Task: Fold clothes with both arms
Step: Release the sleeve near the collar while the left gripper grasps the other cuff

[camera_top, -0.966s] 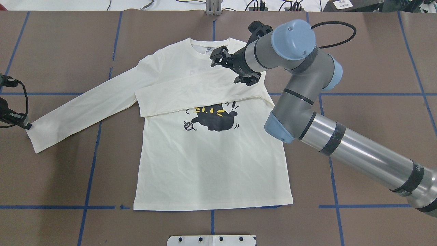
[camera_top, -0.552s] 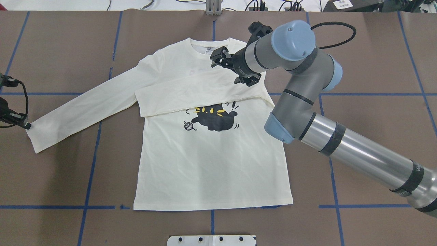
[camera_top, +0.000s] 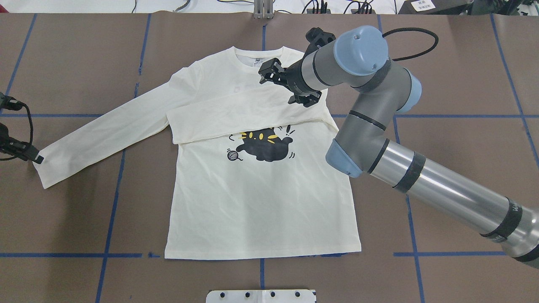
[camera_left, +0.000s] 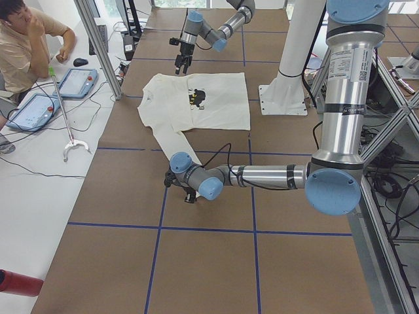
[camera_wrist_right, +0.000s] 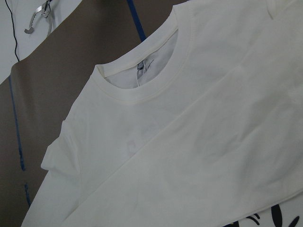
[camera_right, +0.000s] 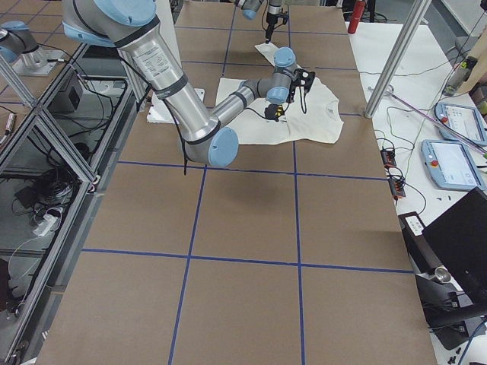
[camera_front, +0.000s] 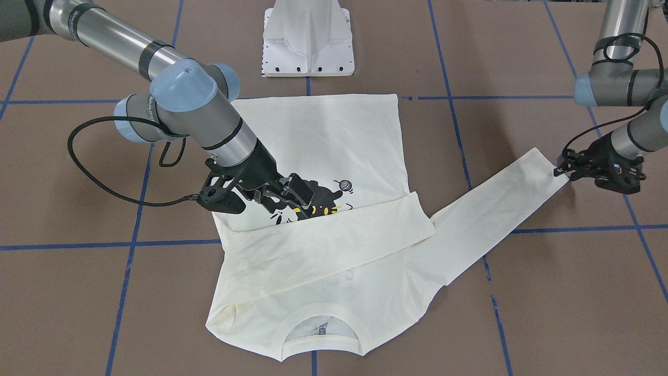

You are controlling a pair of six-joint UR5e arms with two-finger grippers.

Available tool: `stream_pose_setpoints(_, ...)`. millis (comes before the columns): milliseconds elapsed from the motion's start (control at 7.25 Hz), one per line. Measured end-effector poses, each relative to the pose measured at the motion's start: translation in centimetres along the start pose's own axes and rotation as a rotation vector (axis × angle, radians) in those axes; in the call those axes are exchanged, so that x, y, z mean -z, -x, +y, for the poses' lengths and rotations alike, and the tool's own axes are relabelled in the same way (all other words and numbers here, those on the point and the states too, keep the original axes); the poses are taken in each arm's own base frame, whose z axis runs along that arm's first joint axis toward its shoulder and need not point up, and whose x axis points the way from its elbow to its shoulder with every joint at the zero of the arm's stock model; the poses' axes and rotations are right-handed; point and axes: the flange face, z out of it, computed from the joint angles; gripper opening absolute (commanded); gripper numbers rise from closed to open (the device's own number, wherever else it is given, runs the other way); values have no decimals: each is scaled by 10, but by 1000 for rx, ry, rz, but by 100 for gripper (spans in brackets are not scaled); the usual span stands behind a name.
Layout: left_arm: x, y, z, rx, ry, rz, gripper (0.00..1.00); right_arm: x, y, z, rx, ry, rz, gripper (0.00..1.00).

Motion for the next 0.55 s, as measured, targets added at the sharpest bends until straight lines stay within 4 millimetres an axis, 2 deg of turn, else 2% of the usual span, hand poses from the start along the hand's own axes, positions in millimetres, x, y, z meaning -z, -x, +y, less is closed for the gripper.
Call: stream_pose_setpoints(552,-2,1,1,4,10,7,62,-2,1,4,2,-1,0,99)
